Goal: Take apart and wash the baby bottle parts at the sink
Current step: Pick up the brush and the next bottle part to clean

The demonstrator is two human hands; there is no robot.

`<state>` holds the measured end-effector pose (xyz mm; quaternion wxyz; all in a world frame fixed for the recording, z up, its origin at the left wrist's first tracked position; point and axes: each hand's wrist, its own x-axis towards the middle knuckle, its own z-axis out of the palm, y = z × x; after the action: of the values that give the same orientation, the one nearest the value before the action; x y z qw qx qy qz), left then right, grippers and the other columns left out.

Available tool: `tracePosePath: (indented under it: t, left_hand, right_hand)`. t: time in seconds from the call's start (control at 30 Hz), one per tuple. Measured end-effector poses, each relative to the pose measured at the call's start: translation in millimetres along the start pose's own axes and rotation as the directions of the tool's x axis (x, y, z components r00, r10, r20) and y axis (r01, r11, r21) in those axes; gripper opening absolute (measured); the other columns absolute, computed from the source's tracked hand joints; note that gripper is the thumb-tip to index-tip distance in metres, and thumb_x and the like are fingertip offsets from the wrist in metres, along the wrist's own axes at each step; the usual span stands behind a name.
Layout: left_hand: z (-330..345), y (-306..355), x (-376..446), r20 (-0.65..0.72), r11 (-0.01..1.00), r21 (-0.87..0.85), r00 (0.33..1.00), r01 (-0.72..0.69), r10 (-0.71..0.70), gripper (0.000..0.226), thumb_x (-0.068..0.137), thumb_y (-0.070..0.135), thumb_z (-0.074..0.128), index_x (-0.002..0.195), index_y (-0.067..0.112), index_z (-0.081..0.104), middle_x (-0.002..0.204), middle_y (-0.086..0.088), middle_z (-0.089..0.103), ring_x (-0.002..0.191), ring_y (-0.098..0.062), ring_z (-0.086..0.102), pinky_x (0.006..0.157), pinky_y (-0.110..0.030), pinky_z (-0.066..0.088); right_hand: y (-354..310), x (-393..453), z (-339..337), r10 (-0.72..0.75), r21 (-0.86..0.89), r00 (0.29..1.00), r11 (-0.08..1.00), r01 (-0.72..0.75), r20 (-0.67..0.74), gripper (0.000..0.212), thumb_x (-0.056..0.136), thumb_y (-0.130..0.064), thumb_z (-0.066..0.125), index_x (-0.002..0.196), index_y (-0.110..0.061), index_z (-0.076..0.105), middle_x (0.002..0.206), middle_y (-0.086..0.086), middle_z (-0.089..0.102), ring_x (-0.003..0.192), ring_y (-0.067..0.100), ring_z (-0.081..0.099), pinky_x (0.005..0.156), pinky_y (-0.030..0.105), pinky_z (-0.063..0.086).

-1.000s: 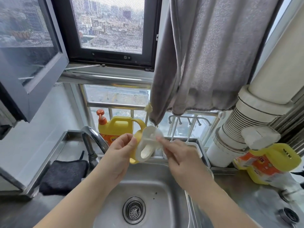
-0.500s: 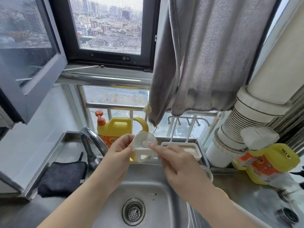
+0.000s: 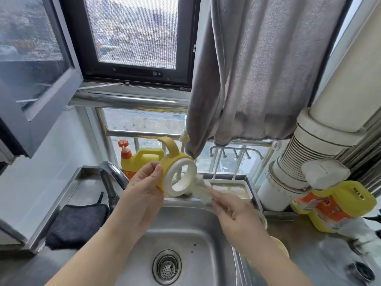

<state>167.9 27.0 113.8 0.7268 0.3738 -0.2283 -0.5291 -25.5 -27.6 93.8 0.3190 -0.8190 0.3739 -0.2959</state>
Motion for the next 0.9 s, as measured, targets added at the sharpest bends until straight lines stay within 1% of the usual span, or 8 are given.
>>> tracePosePath:
  t: [0.07, 0.2, 0.3, 0.43, 0.63, 0.7, 0.8, 0.9]
  left_hand:
    - [4.1, 4.1, 2.7, -0.017, 0.999, -0.036, 1.0, 0.013, -0.013, 0.018, 0.082, 0.019, 0.053, 0.089, 0.009, 0.066, 0.084, -0.006, 0.065, 0.081, -0.018, 0.056, 0.09, -0.035, 0.039]
    - [4.5, 8.0, 8.2, -0.101, 0.99, -0.002, 0.985, 0.142, -0.141, 0.034, 0.081, 0.021, 0.056, 0.109, 0.003, 0.063, 0.095, -0.01, 0.068, 0.088, -0.021, 0.062, 0.09, -0.039, 0.049]
    - [2.7, 3.1, 9.2, -0.176, 0.971, 0.083, 0.962, 0.226, -0.209, 0.013, 0.089, 0.012, 0.055, 0.093, 0.003, 0.064, 0.08, -0.011, 0.072, 0.071, -0.019, 0.069, 0.073, -0.039, 0.058]
    - [7.8, -9.5, 7.7, -0.209, 0.954, 0.115, 0.946, 0.277, -0.249, 0.009, 0.088, 0.005, 0.057, 0.091, -0.002, 0.063, 0.079, -0.015, 0.072, 0.065, -0.02, 0.071, 0.058, -0.03, 0.06]
    - [9.1, -2.1, 7.1, -0.338, 0.968, 0.041, 0.915, 0.248, -0.221, 0.013, 0.093, 0.005, 0.055, 0.087, -0.003, 0.063, 0.072, -0.013, 0.071, 0.057, -0.017, 0.068, 0.05, -0.025, 0.057]
    - [7.5, -2.4, 7.0, -0.349, 0.969, 0.03, 0.911, 0.245, -0.22, 0.016, 0.094, 0.007, 0.053, 0.084, -0.002, 0.063, 0.069, -0.012, 0.071, 0.056, -0.016, 0.068, 0.049, -0.024, 0.057]
    - [12.8, -6.4, 4.8, -0.348, 0.964, -0.014, 0.903, 0.264, -0.252, 0.014, 0.094, 0.005, 0.054, 0.084, -0.002, 0.062, 0.072, -0.014, 0.068, 0.054, -0.016, 0.067, 0.047, -0.024, 0.056]
    - [18.0, 2.1, 5.7, -0.38, 0.963, -0.088, 0.884, 0.256, -0.27, 0.015, 0.095, 0.005, 0.053, 0.082, -0.001, 0.059, 0.063, -0.013, 0.068, 0.049, -0.015, 0.067, 0.045, -0.023, 0.055]
  right_hand:
    - [-1.2, -7.7, 6.7, 0.039, 0.05, 0.998, 0.998, -0.042, 0.046, 0.067, 0.094, -0.014, 0.056, 0.102, -0.079, 0.042, 0.088, 0.005, 0.067, 0.07, 0.004, 0.058, 0.064, 0.011, 0.04]
    - [4.2, -6.4, 1.3, 0.041, 0.1, 0.995, 0.995, -0.032, -0.095, 0.06, 0.095, -0.015, 0.055, 0.1, -0.075, 0.05, 0.072, -0.005, 0.058, 0.056, 0.002, 0.046, 0.056, 0.011, 0.035]
    - [3.0, -3.7, -4.2, -0.106, -0.016, 0.985, 0.994, 0.105, -0.134, 0.055, 0.095, -0.019, 0.052, 0.12, -0.067, 0.042, 0.078, -0.011, 0.055, 0.07, 0.004, 0.05, 0.066, 0.011, 0.039]
    - [-13.5, 6.1, 5.4, -0.185, -0.23, 0.983, 0.956, 0.182, 0.007, 0.048, 0.09, -0.035, 0.036, 0.133, -0.057, 0.039, 0.09, -0.013, 0.055, 0.081, 0.007, 0.052, 0.071, 0.025, 0.045]
    - [-12.0, -16.2, 20.3, -0.159, -0.402, 0.984, 0.899, 0.176, 0.075, 0.058, 0.083, -0.027, 0.038, 0.138, -0.046, 0.035, 0.088, -0.017, 0.05, 0.06, 0.009, 0.056, 0.045, 0.021, 0.043]
    - [-10.0, -18.9, 22.1, -0.16, -0.405, 0.985, 0.898, 0.175, 0.071, 0.06, 0.082, -0.029, 0.035, 0.138, -0.048, 0.032, 0.087, -0.017, 0.05, 0.06, 0.011, 0.058, 0.045, 0.023, 0.045]
    - [-12.2, -3.3, 22.4, -0.206, -0.281, 0.978, 0.938, 0.205, 0.029, 0.062, 0.088, -0.028, 0.034, 0.137, -0.058, 0.011, 0.092, -0.014, 0.048, 0.071, 0.018, 0.058, 0.058, 0.037, 0.052]
    - [-11.8, -0.3, 24.9, -0.245, -0.306, 0.97, 0.922, 0.236, 0.01, 0.062, 0.088, -0.027, 0.035, 0.139, -0.056, 0.018, 0.092, -0.014, 0.049, 0.069, 0.017, 0.058, 0.055, 0.036, 0.052]
